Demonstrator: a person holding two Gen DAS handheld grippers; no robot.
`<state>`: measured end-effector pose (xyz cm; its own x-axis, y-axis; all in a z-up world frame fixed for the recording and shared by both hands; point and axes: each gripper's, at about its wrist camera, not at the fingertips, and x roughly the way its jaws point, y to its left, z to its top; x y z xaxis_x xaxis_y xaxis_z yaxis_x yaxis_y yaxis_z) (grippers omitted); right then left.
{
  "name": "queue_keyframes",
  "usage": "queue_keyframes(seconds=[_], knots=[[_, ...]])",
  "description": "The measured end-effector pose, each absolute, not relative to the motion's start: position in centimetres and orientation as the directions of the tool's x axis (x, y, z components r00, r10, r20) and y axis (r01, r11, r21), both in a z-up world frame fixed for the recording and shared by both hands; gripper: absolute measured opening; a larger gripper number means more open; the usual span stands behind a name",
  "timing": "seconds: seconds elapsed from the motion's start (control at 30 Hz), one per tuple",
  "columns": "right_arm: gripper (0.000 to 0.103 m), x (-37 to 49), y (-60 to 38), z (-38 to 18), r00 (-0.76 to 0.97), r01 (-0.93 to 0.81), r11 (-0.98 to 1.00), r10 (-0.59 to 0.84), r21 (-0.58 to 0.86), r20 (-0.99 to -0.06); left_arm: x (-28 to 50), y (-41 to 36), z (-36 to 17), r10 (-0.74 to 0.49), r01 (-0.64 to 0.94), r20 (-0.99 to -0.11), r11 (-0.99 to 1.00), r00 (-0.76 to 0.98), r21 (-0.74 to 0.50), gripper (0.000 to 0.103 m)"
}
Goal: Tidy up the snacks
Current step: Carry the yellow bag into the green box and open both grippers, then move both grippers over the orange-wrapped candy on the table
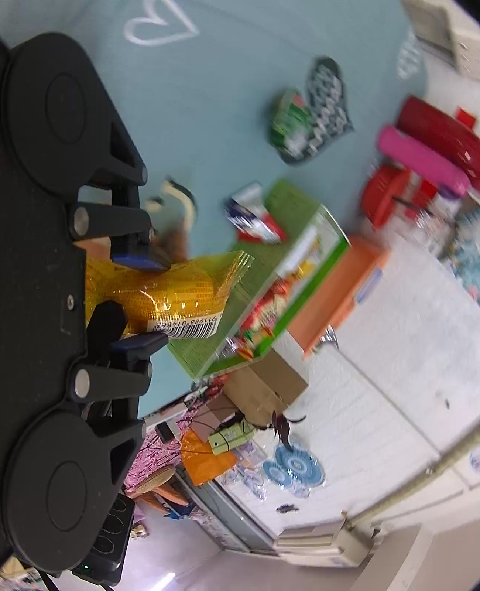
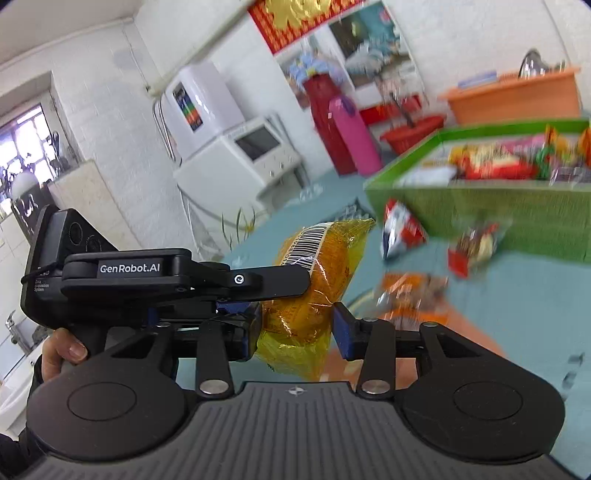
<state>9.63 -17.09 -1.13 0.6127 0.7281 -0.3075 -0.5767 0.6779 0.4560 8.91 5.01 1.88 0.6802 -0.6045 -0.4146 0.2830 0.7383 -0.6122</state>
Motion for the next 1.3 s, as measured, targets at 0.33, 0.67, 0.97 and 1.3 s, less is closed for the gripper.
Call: queue_keyframes(seconds=[0.33,0.67,0.97,1.3], knots=[[0.071,13.2,-22.1,2.3,0.759,-0.516,0.751,0.624,0.412,-0.186,15.7,-1.3,6.1,-0.674,0.424,-0.342,0.703,0.655,-0.571,0.025],[0.071,19.5,-27.2,2.4,0.842,-0.423,0.811,0.517,0.405,-0.156,24.5,-6.8,5.8,-0.742,0.488,-0.307,0.638,0.596,-0.595,0.025],[0.077,24.2,-28.5,-0.4,0.892,-0.340,0.874,0.417,0.347,-0.176,30.2,-9.2,3.6,-0.702,0.465,-0.388,0.697,0.597,-0.546,0.078],[0.102,22.8,-28.5,-0.4,0.922,-0.281,0.923,0.335,0.263,-0.192,27.3,-6.1,3.3,-0.626,0.387,-0.412,0.757,0.663,-0.527,0.103]])
